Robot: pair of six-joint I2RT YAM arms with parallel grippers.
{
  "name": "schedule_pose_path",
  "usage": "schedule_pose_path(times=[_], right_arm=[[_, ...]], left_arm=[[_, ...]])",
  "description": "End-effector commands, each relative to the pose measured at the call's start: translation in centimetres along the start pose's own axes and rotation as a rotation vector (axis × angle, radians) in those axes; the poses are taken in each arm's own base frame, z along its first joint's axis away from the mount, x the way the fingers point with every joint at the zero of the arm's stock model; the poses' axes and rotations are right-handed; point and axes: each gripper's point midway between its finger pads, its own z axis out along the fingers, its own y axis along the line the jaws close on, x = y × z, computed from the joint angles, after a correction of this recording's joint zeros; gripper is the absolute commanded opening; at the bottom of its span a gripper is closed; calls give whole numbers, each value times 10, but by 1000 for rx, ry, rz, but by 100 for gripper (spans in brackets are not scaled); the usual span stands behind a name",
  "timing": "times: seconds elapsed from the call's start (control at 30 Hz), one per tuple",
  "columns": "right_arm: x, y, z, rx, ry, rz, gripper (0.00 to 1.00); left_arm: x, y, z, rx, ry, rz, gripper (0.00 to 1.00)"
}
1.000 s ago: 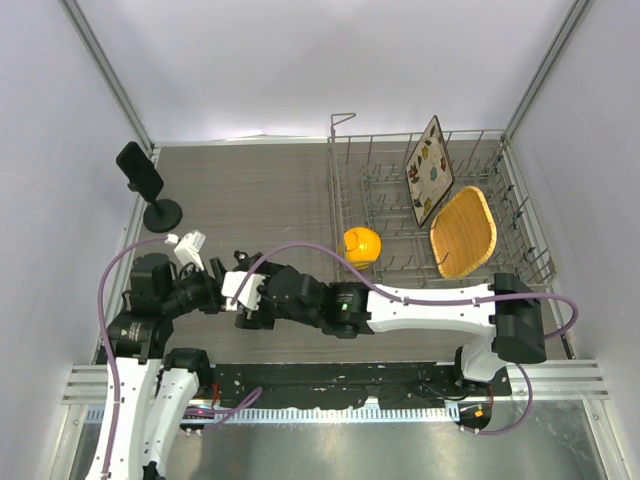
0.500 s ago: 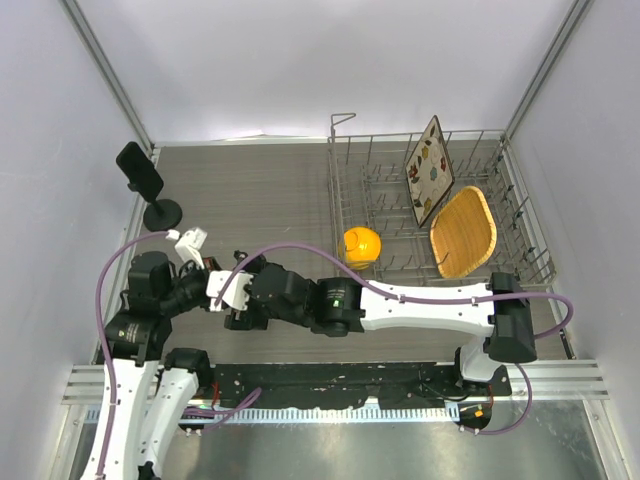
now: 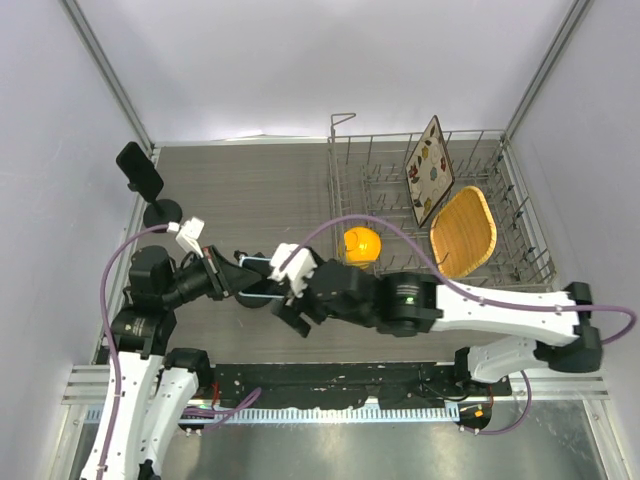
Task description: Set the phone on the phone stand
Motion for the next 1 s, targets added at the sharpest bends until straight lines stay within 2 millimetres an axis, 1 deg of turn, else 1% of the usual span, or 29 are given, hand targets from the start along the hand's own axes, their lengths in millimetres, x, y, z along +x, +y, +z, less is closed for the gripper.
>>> schedule_pose_path(times=[0.0, 0.07, 0.1, 0.13, 0.17, 0.2, 0.23, 0.27, 0.3, 0.33, 0.37, 0.4, 0.43, 0.47, 0.5, 0.53, 0.57, 0.6, 0.63, 0.67, 0.7, 0.73, 0.77, 0.8, 0.83, 0.87, 0.9, 0.93, 0.97], right_arm=[[15, -1, -33, -24, 0, 165, 82], [13, -10, -44, 9, -38, 236, 83], [9, -14, -49, 25, -70, 269, 83], [5, -25, -54, 79, -106, 302, 83], [11, -28, -54, 102, -119, 368, 83], [-5, -34, -66, 105, -209, 435, 83], [-7, -37, -70, 114, -243, 480, 85], [2, -39, -69, 126, -261, 546, 85], [-13, -46, -83, 113, -355, 614, 86], [-15, -49, -89, 114, -395, 667, 86], [-7, -51, -88, 122, -416, 735, 87], [-25, -57, -107, 82, -527, 809, 87], [-29, -58, -114, 56, -572, 842, 87], [-24, -57, -113, 40, -591, 857, 87], [-41, -59, -128, -6, -682, 893, 87], [-48, -61, -141, -40, -734, 906, 87], [-47, -60, -142, -52, -753, 906, 87], [-56, -61, -152, -80, -805, 906, 87], [-60, -61, -158, -97, -832, 902, 87], [-63, -61, -160, -108, -850, 898, 87], [-72, -62, -167, -128, -896, 903, 87], [-75, -63, -168, -127, -916, 894, 87], [-81, -64, -171, -138, -962, 902, 87], [-82, -66, -171, -134, -988, 909, 87], [-83, -67, -171, -135, -1017, 920, 87], [-73, -63, -156, -131, -1008, 912, 87], [-84, -66, -170, -165, -1109, 937, 83], [-84, -66, -170, -179, -1143, 944, 82], [-78, -64, -160, -172, -1148, 936, 81]], left_arm=[[-24, -27, 5, 136, -79, 0, 0], [-24, -31, 7, 175, -73, -21, 0], [-25, -34, 8, 193, -72, -26, 0], [-28, -37, 8, 217, -80, -43, 0], [-27, -41, 8, 241, -72, -48, 0], [-29, -46, 7, 261, -76, -47, 0], [-34, -54, 5, 304, -89, -50, 0], [-35, -60, 4, 335, -87, -42, 0], [-33, -67, 1, 371, -70, -35, 0], [-39, -81, -4, 430, -92, 19, 0], [-42, -87, -6, 460, -82, -24, 0], [-43, -95, -9, 495, -74, -17, 0], [-49, -108, -15, 553, -105, 36, 0], [-54, -112, -15, 571, -92, -18, 0], [-58, -115, -15, 586, -100, -18, 0], [-64, -124, -19, 625, -121, 11, 0], [-67, -127, -20, 643, -129, 7, 0], [-73, -128, -18, 655, -124, -46, 0], [-80, -137, -24, 701, -172, -17, 0], [-84, -141, -26, 724, -192, -24, 0], [-89, -143, -27, 745, -194, -75, 0], [-95, -151, -34, 789, -243, -49, 0], [-97, -153, -36, 806, -255, -54, 0], [-100, -157, -40, 823, -275, -50, 0], [-102, -158, -42, 828, -293, -50, 0], [-108, -159, -45, 835, -340, -58, 0], [-110, -155, -44, 827, -364, -77, 0], [-110, -157, -51, 838, -400, -74, 0], [-120, -155, -56, 842, -475, -106, 0]])
